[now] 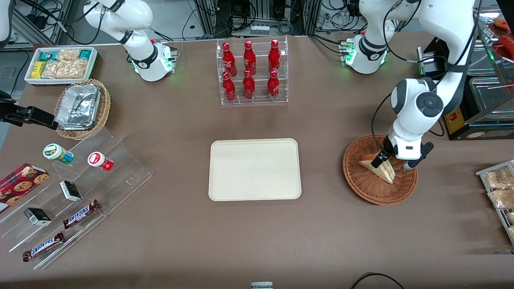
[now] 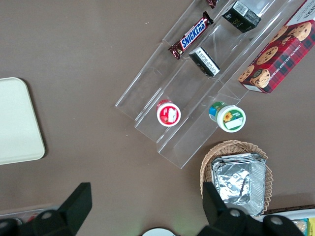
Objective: Place sandwich from basket to tray
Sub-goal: 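Lower the left gripper into the basket and grasp the wrapped sandwich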
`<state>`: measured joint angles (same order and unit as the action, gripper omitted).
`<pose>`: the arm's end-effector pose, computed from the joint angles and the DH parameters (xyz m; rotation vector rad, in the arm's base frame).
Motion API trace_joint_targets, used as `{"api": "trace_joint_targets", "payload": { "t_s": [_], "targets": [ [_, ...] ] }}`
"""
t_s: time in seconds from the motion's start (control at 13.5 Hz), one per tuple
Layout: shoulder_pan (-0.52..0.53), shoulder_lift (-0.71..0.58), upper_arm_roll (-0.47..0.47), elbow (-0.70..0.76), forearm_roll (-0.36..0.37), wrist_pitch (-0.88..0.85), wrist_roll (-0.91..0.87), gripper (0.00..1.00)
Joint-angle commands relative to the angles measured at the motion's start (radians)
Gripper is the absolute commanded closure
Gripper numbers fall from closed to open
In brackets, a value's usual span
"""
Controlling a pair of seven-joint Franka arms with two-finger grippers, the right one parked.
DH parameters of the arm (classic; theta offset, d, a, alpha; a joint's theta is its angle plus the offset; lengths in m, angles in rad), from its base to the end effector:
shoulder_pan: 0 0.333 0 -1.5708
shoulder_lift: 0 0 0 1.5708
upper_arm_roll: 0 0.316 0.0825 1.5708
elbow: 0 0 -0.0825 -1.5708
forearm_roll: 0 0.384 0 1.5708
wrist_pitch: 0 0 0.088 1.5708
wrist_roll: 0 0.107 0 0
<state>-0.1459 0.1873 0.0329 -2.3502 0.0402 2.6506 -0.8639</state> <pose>0.5220 -0.0602 0.2626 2.9107 1.0883 0.1751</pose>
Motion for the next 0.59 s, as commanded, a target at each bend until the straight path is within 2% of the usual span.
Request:
{"api": "trace_joint_targets", "payload": {
  "t_s": [0.0,0.07,0.22,0.3,0.52],
  "targets": [
    [-0.004,0.031,0.002,0.003,-0.006,0.045,-0.052,0.35],
    [-0.004,0.040,0.001,0.008,-0.006,0.045,-0.058,0.55],
    [-0.006,0.041,0.001,0.009,-0.006,0.045,-0.058,0.81],
    [-0.006,0.038,0.001,0.014,-0.006,0.042,-0.060,0.88],
    [-0.018,-0.004,-0.002,0.015,0.007,0.025,-0.040,0.89]
  ]
}}
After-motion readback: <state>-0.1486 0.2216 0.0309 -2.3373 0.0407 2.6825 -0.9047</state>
